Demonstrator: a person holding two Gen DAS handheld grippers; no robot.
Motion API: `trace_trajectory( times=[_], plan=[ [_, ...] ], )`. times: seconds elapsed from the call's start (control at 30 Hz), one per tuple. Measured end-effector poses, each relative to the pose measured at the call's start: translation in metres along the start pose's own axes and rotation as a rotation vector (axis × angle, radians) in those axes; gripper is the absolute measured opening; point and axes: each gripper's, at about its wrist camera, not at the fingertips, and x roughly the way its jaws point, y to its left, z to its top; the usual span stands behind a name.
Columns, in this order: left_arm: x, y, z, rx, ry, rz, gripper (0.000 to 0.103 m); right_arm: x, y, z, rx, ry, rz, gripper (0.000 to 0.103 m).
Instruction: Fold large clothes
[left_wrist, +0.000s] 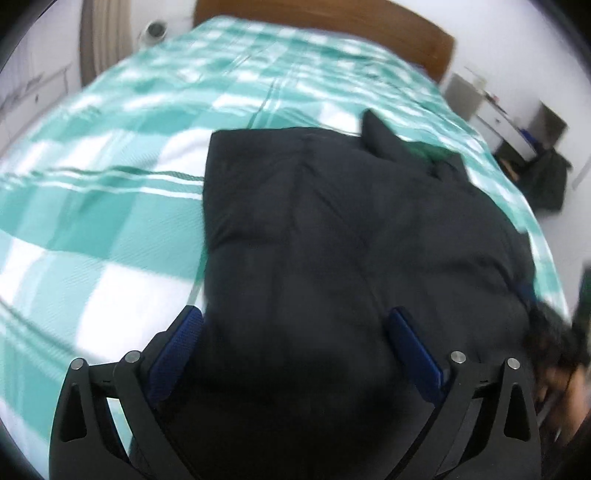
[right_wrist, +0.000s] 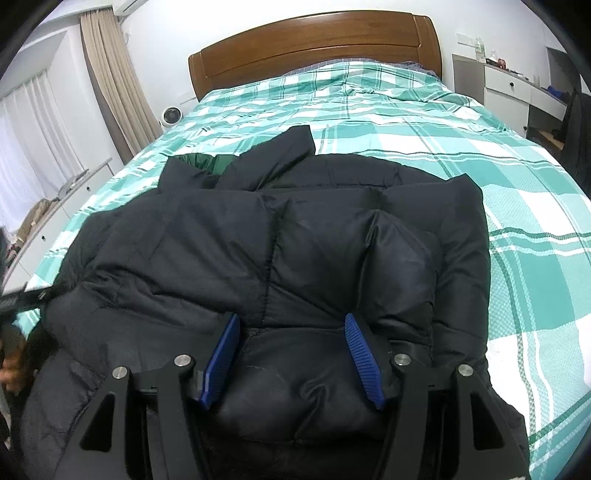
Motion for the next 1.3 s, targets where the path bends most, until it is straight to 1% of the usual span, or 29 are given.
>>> trace_trajectory(
  times=[0.07, 0.13, 0.2, 0.23, 0.27, 0.3, 0.37, 0.4, 0.43, 0.47, 0.57, 0.63, 0.73, 0.83, 0.93, 1.0, 1.07, 1.1, 1.17, 1.23, 1.3],
  plan=[
    [-0.019, -0.005, -0.019, 0.056, 0.003, 0.013, 0.1, -0.015, 0.008, 0.001, -0.028, 0.043, -0.043, 0.061],
    [-0.034, -0.011, -0.043, 0.113, 0.02, 0.025, 0.1, -0.037, 0.017, -0.003, -0.057, 0.063, -0.077, 0.062],
    [-0.05, -0.014, -0.07, 0.158, 0.024, 0.046, 0.1, -0.064, 0.029, -0.017, -0.094, 0.081, -0.065, 0.07],
    [-0.056, -0.015, -0.081, 0.168, 0.023, 0.048, 0.1, -0.076, 0.033, -0.027, -0.106, 0.097, -0.045, 0.074],
    [-0.063, -0.016, -0.097, 0.173, 0.026, 0.051, 0.1, -0.085, 0.037, -0.038, -0.115, 0.113, -0.025, 0.075],
    [-0.068, -0.017, -0.107, 0.171, 0.027, 0.054, 0.1, -0.097, 0.042, -0.056, -0.131, 0.134, -0.01, 0.075],
    [-0.077, -0.019, -0.132, 0.177, 0.026, 0.06, 0.101, -0.112, 0.048, -0.09, -0.155, 0.156, -0.03, 0.075],
    [-0.079, -0.024, -0.139, 0.191, 0.024, 0.078, 0.101, -0.116, 0.05, -0.103, -0.161, 0.162, -0.043, 0.075],
    [-0.082, -0.026, -0.147, 0.208, 0.019, 0.098, 0.101, -0.122, 0.051, -0.123, -0.16, 0.164, -0.063, 0.075],
    [-0.084, -0.028, -0.152, 0.222, 0.018, 0.113, 0.101, -0.126, 0.051, -0.135, -0.146, 0.161, -0.069, 0.075],
    [-0.092, -0.031, -0.163, 0.252, 0.026, 0.133, 0.101, -0.147, 0.048, -0.165, -0.098, 0.089, -0.104, 0.075],
    [-0.101, -0.028, -0.163, 0.243, 0.033, 0.126, 0.101, -0.157, 0.048, -0.171, -0.091, 0.077, -0.111, 0.075],
    [-0.116, -0.014, -0.16, 0.197, 0.025, 0.129, 0.101, -0.177, 0.043, -0.171, -0.087, 0.059, -0.096, 0.075],
    [-0.122, 0.007, -0.163, 0.138, 0.027, 0.128, 0.101, -0.195, 0.033, -0.167, -0.097, 0.036, -0.126, 0.075],
    [-0.115, 0.027, -0.174, 0.083, 0.091, 0.13, 0.101, -0.205, 0.016, -0.17, -0.068, 0.058, -0.131, 0.075],
    [-0.112, 0.035, -0.183, 0.056, 0.13, 0.107, 0.101, -0.212, 0.006, -0.177, -0.038, 0.081, -0.102, 0.075],
    [-0.109, 0.042, -0.195, 0.034, 0.173, 0.061, 0.101, -0.219, -0.002, -0.184, -0.014, 0.11, -0.061, 0.075],
    [-0.108, 0.044, -0.2, 0.028, 0.185, 0.052, 0.101, -0.223, -0.004, -0.188, -0.012, 0.123, -0.068, 0.076],
    [-0.106, 0.048, -0.205, 0.018, 0.196, 0.049, 0.101, -0.231, -0.008, -0.197, -0.004, 0.142, -0.11, 0.076],
    [-0.105, 0.051, -0.205, 0.002, 0.199, 0.036, 0.101, -0.241, -0.02, -0.205, 0.049, 0.148, -0.08, 0.077],
    [-0.098, 0.057, -0.205, -0.024, 0.212, 0.008, 0.101, -0.239, -0.035, -0.215, 0.111, 0.179, -0.054, 0.08]
  ],
)
